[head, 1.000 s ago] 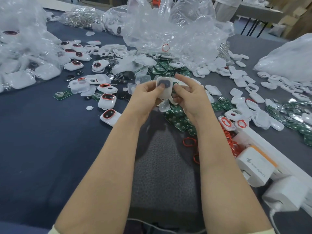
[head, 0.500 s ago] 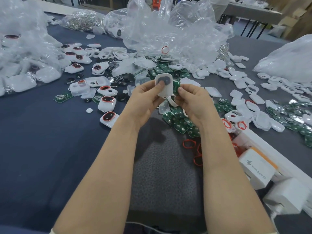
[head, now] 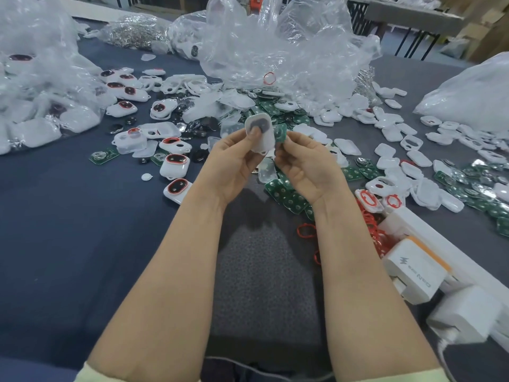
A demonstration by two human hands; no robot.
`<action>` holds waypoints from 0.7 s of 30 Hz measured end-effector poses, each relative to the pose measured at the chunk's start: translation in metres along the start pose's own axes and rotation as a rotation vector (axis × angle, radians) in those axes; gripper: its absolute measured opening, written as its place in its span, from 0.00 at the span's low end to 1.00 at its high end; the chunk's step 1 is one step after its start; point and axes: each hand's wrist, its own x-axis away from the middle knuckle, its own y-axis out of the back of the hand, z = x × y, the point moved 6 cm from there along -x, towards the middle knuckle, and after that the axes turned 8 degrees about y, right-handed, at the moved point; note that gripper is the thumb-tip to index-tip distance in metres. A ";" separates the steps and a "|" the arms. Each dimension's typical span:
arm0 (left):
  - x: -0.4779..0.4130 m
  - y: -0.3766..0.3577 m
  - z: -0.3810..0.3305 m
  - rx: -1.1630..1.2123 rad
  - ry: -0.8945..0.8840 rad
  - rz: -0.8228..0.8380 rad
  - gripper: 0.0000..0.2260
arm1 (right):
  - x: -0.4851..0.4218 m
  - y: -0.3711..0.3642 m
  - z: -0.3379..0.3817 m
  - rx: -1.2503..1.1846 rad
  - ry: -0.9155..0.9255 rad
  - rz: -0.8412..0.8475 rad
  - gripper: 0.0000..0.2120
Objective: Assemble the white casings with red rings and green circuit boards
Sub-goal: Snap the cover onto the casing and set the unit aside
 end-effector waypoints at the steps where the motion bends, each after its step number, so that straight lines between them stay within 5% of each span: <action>1: 0.000 0.001 -0.001 -0.006 -0.006 -0.008 0.08 | -0.001 0.000 -0.001 0.033 0.017 -0.020 0.09; 9: -0.001 0.007 -0.001 -0.132 -0.034 -0.138 0.06 | -0.003 0.018 0.016 0.925 0.293 -0.295 0.11; 14: -0.004 0.005 0.002 -0.208 -0.042 -0.135 0.07 | -0.005 0.010 0.007 0.745 0.177 -0.161 0.05; 21: -0.005 0.010 0.000 -0.324 -0.054 -0.273 0.10 | -0.006 0.026 0.015 0.567 0.208 -0.324 0.02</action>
